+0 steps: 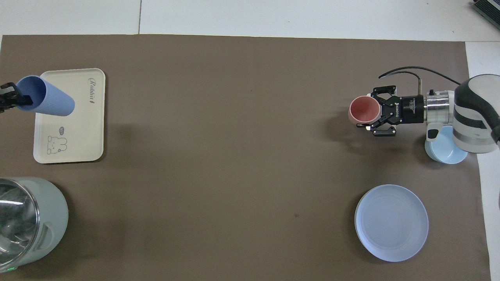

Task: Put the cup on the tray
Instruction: 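Lower the blue cup onto the cream tray with the left gripper, then set the pink cup down on the table with the right gripper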

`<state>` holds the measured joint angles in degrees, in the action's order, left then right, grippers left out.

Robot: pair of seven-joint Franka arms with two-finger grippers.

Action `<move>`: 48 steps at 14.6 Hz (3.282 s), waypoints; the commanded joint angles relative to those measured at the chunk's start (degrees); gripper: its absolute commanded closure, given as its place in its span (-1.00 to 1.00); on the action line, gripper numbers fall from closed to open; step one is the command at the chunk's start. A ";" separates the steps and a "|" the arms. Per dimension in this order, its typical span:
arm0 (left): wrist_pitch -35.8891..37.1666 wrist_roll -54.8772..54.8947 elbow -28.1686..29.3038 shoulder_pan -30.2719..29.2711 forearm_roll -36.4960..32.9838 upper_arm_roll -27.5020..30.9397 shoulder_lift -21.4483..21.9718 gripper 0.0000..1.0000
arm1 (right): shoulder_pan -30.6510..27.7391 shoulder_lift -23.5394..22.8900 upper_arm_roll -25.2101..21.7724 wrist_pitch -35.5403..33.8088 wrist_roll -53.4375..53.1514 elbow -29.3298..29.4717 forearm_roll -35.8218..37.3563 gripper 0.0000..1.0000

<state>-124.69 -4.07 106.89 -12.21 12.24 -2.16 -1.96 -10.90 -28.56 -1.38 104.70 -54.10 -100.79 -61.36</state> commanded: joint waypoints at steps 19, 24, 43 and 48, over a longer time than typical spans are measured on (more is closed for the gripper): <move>-8.68 17.87 -1.13 -3.08 4.04 -1.18 -8.94 -1.00 | -3.69 1.31 -0.38 15.98 -0.13 -5.38 1.50 -0.99; 9.98 17.35 -9.78 3.06 -9.15 -1.45 -5.00 -1.00 | -3.69 5.17 -1.00 16.15 1.80 -5.12 14.13 -1.00; 37.24 7.97 -15.23 8.08 -11.44 -3.73 5.21 -1.00 | 9.92 25.47 -0.21 4.65 26.50 -5.47 59.05 -1.00; 36.54 6.18 -14.43 8.17 -11.36 -3.82 5.39 -1.00 | 13.53 32.33 0.23 -2.29 33.60 -4.07 63.46 -1.00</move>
<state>-88.25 3.31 90.89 -4.72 1.91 -6.20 1.84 1.89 0.49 -1.27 104.71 -24.90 -104.54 -0.47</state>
